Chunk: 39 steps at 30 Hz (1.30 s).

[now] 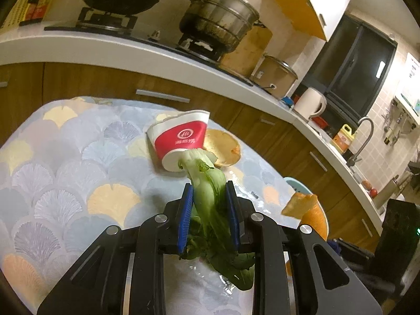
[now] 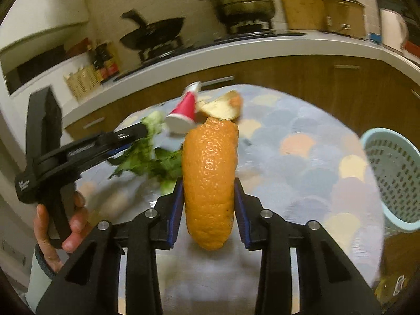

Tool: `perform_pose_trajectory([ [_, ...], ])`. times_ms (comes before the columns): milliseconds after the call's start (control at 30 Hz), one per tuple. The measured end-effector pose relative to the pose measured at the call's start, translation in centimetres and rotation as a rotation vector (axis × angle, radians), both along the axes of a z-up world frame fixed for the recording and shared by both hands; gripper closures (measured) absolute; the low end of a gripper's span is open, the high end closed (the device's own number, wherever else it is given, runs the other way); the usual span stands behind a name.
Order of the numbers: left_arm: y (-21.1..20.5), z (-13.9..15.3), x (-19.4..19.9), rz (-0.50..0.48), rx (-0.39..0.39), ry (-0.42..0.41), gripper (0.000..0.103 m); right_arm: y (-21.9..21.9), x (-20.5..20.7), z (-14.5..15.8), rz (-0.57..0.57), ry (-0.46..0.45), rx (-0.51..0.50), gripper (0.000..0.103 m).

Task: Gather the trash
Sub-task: 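Carry the orange and bok choy to the blue basket and release both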

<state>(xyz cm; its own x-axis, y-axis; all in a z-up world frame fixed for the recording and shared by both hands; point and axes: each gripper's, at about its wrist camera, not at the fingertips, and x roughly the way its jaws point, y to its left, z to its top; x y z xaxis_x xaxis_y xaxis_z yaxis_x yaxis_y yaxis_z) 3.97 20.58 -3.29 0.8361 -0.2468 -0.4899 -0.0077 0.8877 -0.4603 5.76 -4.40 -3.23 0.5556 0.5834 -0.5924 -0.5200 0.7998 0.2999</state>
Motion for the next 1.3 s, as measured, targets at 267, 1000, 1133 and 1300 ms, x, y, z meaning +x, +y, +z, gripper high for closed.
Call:
perform_pose_trajectory([
  [267, -3.8, 1.9, 0.0, -0.106, 0.055, -0.049, 0.08, -5.4, 2.0, 0.5, -0.165, -0.013, -0.041, 0.072],
  [1000, -24.9, 2.5, 11.9, -0.359, 0.091, 0.062, 0.08, -21.9, 7.4, -1.2, -0.485, -0.013, -0.06, 0.072],
  [1133, -28.3, 0.7, 14.5, -0.392, 0.106, 0.11, 0.08, -24.2, 9.4, -2.9, -0.521, 0.044, -0.062, 0.072],
  [1300, -31.3, -1.0, 16.8, -0.418, 0.138, 0.152, 0.078, -25.8, 11.4, -4.6, -0.554, 0.102, -0.077, 0.067],
])
